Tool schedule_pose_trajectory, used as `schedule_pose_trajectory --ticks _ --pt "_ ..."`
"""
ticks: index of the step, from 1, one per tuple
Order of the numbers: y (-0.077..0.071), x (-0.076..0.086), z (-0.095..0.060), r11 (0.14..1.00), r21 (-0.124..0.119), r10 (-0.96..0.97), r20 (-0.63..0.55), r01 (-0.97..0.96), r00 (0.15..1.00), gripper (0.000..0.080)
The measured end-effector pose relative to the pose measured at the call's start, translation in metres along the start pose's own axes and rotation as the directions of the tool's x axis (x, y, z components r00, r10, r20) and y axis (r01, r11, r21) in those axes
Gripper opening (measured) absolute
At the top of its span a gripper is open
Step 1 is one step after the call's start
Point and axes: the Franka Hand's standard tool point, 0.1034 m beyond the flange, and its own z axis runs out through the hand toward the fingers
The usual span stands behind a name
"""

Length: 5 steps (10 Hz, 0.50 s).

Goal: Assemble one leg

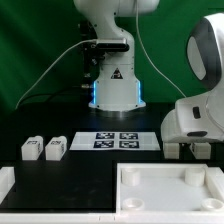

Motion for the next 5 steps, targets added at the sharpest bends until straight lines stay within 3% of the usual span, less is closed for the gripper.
schedule_pose_trajectory --ticks 5 --pt "-0.01 0.0003 0.0103 1.0 -0.013 -0.006 0.002 0.006 1.0 0.0649"
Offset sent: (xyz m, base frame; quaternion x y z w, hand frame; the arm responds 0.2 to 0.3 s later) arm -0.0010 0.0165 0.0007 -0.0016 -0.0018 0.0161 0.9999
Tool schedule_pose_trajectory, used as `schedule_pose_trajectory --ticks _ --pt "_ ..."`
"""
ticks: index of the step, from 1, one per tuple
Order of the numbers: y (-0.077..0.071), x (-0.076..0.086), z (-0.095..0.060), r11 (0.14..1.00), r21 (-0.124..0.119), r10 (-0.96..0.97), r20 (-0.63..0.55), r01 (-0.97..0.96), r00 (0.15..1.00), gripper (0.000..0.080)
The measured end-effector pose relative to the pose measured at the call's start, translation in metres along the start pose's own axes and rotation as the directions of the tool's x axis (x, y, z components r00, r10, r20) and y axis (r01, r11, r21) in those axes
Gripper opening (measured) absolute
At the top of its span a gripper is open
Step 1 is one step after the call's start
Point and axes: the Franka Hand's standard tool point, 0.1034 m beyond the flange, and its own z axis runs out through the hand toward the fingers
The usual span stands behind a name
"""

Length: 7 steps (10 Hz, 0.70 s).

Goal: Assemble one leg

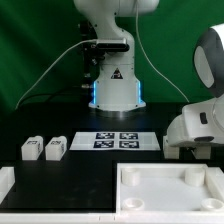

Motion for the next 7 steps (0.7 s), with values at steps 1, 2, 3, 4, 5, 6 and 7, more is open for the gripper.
schedule_pose_trajectory --ticks 1,2,3,4,5,6,7 --pt "0.0001 0.0 -0.0001 1.0 0.0 0.0 0.0 0.0 1.0 0.0649" --pt "0.0001 0.0 -0.0001 1.0 0.0 0.0 0.0 0.0 1.0 0.0523" --pt "0.0001 0.0001 -0.0001 1.0 0.0 0.0 0.0 0.0 1.0 0.0367" --pt "0.0001 0.0 -0.0001 1.0 0.0 0.0 0.0 0.0 1.0 0.0367" --pt "0.0001 0.0 -0.0001 1.0 0.0 0.0 0.0 0.0 1.0 0.0293" --pt "0.0001 0.0 -0.0001 1.0 0.0 0.0 0.0 0.0 1.0 0.0293" --pt "0.0001 0.0 -0.0001 1.0 0.0 0.0 0.0 0.0 1.0 0.0293"
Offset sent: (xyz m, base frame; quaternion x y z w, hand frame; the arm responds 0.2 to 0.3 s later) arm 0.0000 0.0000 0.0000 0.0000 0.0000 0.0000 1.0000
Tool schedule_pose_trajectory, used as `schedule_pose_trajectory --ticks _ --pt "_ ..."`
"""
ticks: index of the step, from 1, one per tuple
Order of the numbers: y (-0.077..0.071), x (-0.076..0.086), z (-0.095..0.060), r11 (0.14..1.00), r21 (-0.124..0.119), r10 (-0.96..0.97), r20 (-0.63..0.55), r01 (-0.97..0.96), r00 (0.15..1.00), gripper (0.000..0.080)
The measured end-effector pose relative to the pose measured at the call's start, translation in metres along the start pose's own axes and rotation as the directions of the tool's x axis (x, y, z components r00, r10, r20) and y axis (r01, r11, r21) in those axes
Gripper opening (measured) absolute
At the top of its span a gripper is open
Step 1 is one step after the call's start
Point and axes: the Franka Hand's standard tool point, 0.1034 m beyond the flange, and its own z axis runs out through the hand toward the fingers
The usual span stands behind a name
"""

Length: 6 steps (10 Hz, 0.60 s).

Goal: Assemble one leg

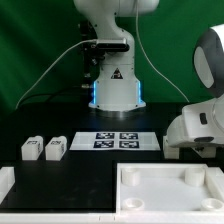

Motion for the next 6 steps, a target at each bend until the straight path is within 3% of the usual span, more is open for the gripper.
schedule_pose_trajectory --ticks 5,6 --pt "0.002 0.001 -0.004 1.0 -0.001 -0.006 -0.008 0.006 1.0 0.0294" --pt "0.011 0.001 -0.032 0.998 -0.025 -0.054 -0.067 0.053 0.996 0.0294"
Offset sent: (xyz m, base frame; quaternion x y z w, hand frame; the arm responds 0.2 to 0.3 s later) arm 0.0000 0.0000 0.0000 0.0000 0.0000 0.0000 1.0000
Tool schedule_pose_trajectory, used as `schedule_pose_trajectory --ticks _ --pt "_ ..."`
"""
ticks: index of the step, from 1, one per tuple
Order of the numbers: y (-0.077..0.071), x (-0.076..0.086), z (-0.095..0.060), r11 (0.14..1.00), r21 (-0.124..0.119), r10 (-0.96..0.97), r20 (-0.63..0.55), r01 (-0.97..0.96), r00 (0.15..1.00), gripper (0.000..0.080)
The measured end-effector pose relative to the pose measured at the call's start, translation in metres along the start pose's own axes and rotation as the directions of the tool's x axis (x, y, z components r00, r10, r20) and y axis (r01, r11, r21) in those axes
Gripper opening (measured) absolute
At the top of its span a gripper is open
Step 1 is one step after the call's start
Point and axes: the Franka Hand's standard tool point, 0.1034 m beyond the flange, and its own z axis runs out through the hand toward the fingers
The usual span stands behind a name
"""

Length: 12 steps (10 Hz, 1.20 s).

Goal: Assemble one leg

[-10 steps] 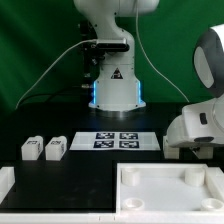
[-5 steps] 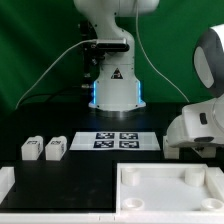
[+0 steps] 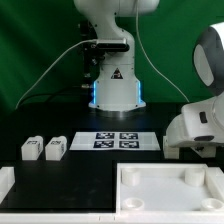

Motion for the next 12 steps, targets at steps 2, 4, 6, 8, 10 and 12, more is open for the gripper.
schedule_pose_trajectory --ticks 2,4,6,8,10,12 --pt "0.016 -0.01 -0.05 1.0 0.029 0.001 -0.093 0.002 0.996 0.0294" --pt "0.03 -0.016 -0.095 0.999 0.036 -0.01 -0.392 0.026 0.92 0.0294" --pt "0.045 -0.019 -0.135 0.998 0.047 -0.001 -0.559 0.033 0.829 0.0294" --pt "0.045 -0.017 -0.132 0.999 0.038 0.002 -0.709 0.036 0.705 0.0294" --pt "0.05 -0.01 -0.141 0.998 0.023 -0.009 -0.845 0.053 0.535 0.0294" --pt "0.083 0.012 -0.196 0.998 -0.02 -0.036 -0.939 0.052 0.341 0.0294"
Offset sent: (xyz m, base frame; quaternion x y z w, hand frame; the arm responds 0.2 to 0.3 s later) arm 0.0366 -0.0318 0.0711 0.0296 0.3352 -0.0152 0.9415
